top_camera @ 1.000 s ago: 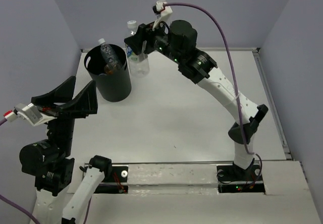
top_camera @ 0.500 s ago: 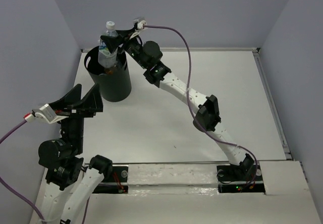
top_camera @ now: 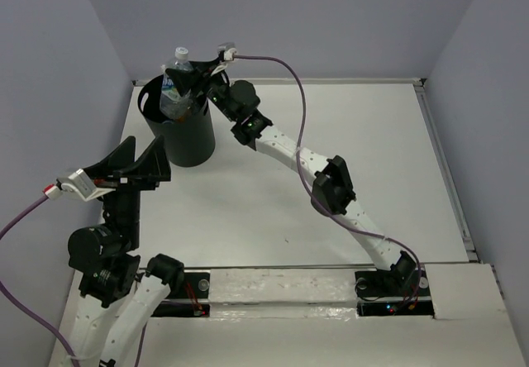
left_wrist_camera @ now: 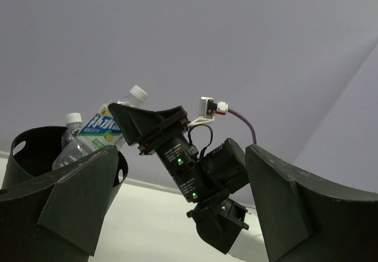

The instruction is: Put the plastic bottles in the bin

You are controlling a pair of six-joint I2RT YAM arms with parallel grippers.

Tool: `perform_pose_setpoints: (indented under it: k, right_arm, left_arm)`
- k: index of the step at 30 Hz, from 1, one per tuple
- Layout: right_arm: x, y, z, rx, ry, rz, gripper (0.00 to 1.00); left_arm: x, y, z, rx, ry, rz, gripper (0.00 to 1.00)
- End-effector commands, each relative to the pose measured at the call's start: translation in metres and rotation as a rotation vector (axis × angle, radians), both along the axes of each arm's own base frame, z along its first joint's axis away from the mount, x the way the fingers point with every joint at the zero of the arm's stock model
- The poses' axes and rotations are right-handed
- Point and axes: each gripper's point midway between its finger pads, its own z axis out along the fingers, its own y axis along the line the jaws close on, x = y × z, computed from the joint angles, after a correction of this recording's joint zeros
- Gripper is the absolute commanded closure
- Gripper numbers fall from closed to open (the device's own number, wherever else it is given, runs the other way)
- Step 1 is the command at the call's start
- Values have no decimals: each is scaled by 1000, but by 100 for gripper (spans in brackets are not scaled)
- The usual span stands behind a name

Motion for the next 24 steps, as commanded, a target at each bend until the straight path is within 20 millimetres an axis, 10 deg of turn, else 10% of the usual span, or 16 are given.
perform_pose_setpoints:
  k: [1, 9, 15, 24]
  right_arm:
    - [-7, 6, -9, -29, -30, 12, 54]
    - [-12, 19, -40, -141, -4, 69, 34]
    - [-22, 12, -14, -146, -27, 82, 4]
    - [-44, -12, 48, -134, -35, 89, 0]
  left_arm:
    - [0, 3, 12, -21, -49, 13, 1]
    - [4, 2, 11, -17, -35, 16, 1]
    - [8, 2, 13, -14, -24, 22, 1]
    - [9, 6, 21, -15, -7, 45, 1]
